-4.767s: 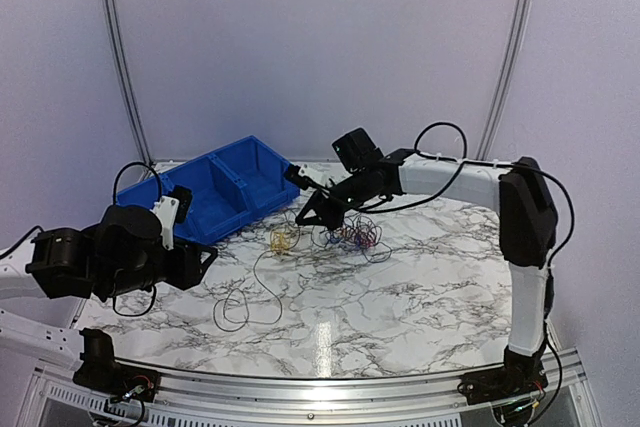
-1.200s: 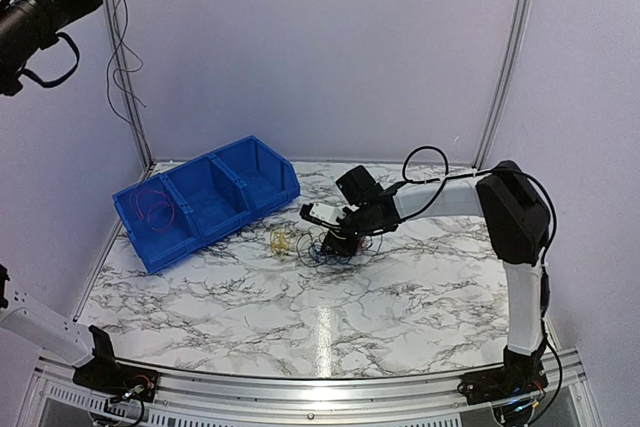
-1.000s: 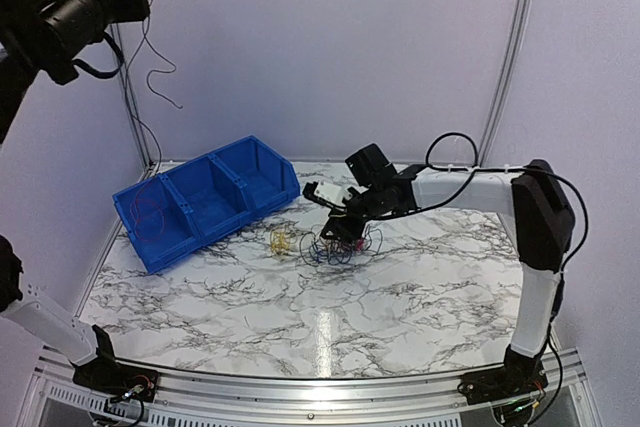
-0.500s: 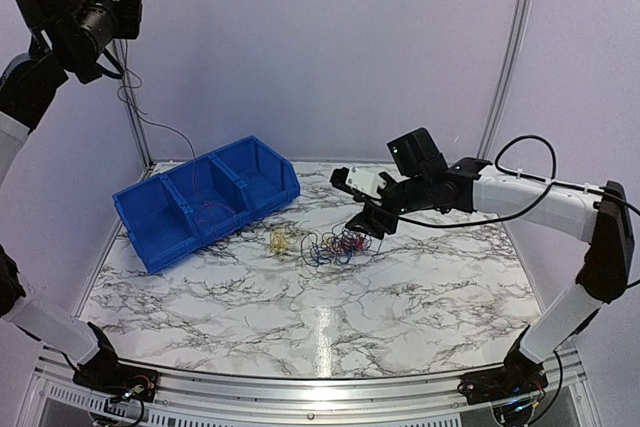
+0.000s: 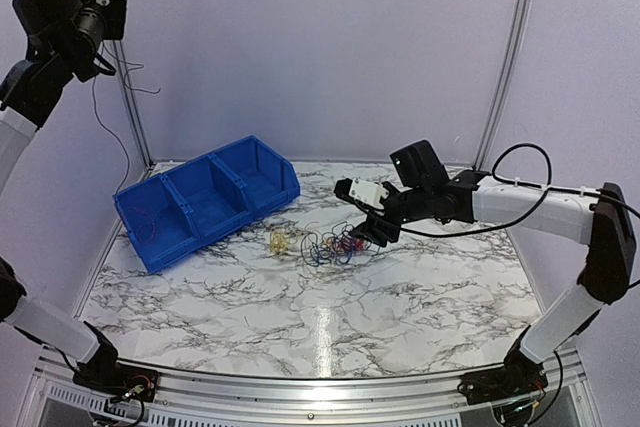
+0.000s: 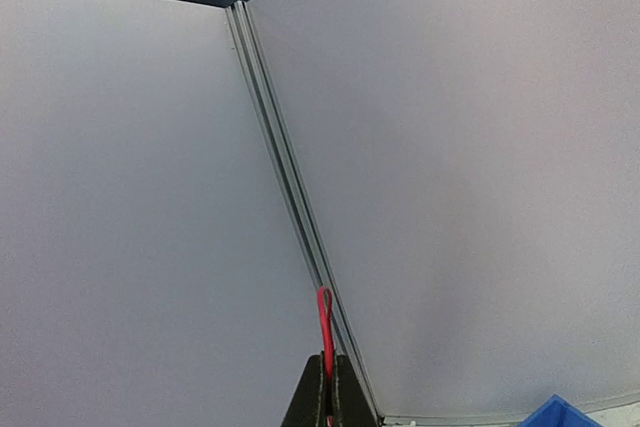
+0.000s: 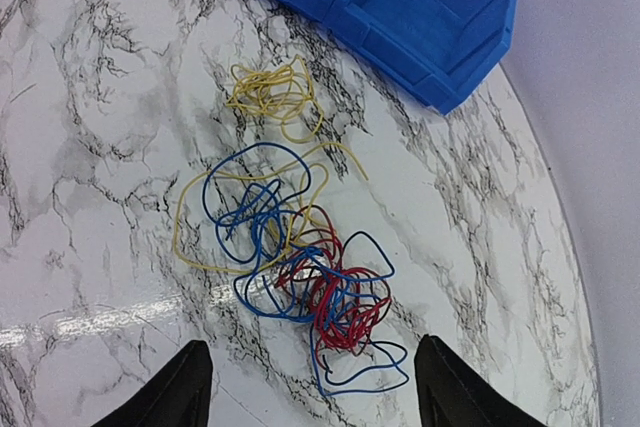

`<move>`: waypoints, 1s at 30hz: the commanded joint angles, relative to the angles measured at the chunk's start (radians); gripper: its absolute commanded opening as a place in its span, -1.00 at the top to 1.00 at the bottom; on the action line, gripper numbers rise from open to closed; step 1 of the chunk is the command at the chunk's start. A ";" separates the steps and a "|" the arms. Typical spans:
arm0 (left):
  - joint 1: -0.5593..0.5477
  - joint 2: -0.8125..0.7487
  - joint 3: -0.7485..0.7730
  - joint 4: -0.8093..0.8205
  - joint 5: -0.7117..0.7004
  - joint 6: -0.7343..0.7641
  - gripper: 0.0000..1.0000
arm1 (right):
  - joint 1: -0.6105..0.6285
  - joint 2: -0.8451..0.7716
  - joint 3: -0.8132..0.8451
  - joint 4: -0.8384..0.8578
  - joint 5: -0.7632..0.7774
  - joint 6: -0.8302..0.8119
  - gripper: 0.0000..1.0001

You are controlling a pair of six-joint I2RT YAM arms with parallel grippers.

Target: Untangle the cables

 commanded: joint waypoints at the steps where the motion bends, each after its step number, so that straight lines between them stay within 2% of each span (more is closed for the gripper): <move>1: 0.072 -0.011 -0.101 0.024 0.034 -0.014 1.00 | -0.012 0.024 -0.002 0.040 -0.002 -0.009 -0.39; 6: 0.201 -0.010 -0.230 -0.069 0.178 -0.224 1.00 | -0.013 0.040 -0.013 0.046 -0.008 -0.013 -0.39; 10: 0.258 -0.029 -0.359 -0.082 0.244 -0.338 1.00 | -0.013 0.047 -0.022 0.052 -0.010 -0.016 -0.38; 21: 0.264 -0.216 -0.779 -0.159 0.320 -0.601 1.00 | -0.012 0.106 -0.018 0.041 -0.030 -0.022 -0.36; 30: 0.262 -0.242 -0.975 -0.221 0.370 -0.822 1.00 | -0.012 0.136 -0.005 0.026 -0.052 -0.018 -0.34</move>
